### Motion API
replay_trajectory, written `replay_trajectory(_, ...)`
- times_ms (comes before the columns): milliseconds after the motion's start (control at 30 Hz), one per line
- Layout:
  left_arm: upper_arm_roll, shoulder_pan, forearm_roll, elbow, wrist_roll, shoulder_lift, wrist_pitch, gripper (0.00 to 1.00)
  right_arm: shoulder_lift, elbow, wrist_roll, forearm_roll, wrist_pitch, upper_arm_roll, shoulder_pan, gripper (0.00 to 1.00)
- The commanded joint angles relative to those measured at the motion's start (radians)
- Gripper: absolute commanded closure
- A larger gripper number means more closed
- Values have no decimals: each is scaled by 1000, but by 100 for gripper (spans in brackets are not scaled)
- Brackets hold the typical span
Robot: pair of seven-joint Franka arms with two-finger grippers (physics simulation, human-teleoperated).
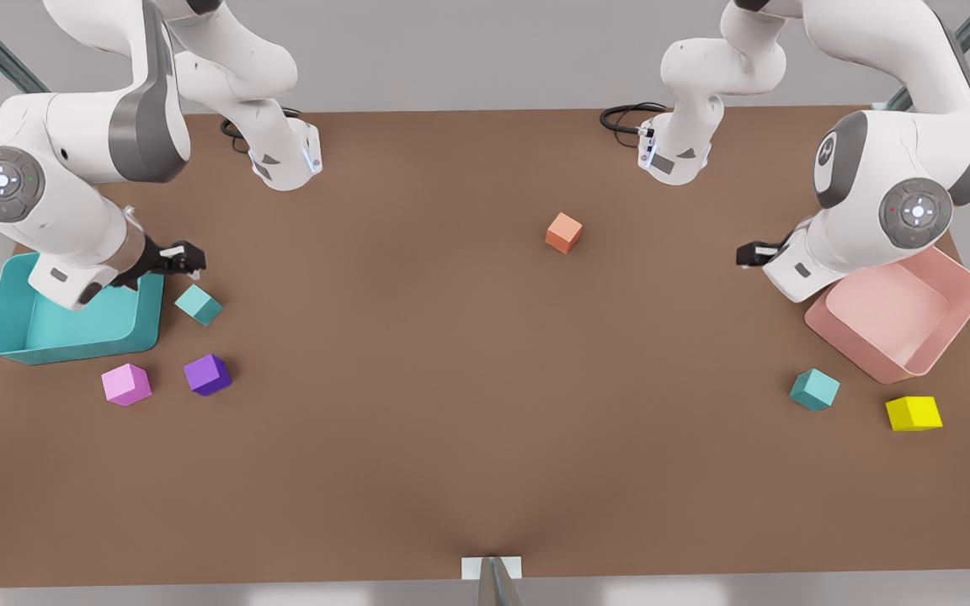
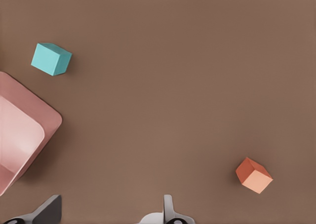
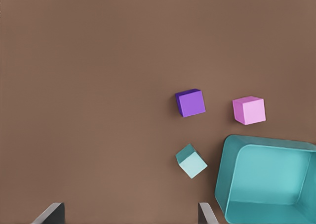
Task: Stack the two blue cubes on top of each other
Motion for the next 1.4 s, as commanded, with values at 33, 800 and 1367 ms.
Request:
replay_trajectory(33,0,0,-1,0,-10,-1,36,0,1,-4,-69,-11,42,1,0,0)
replay_trajectory(800,0,17,-2,0,-7,14,14,0,-65,-865,-1228,18,884,-16,-274,0)
replay_trajectory(1367,0,26,-54,22,7,10,-4,0,-52,-977,-1166,38,958,-17,-331,0)
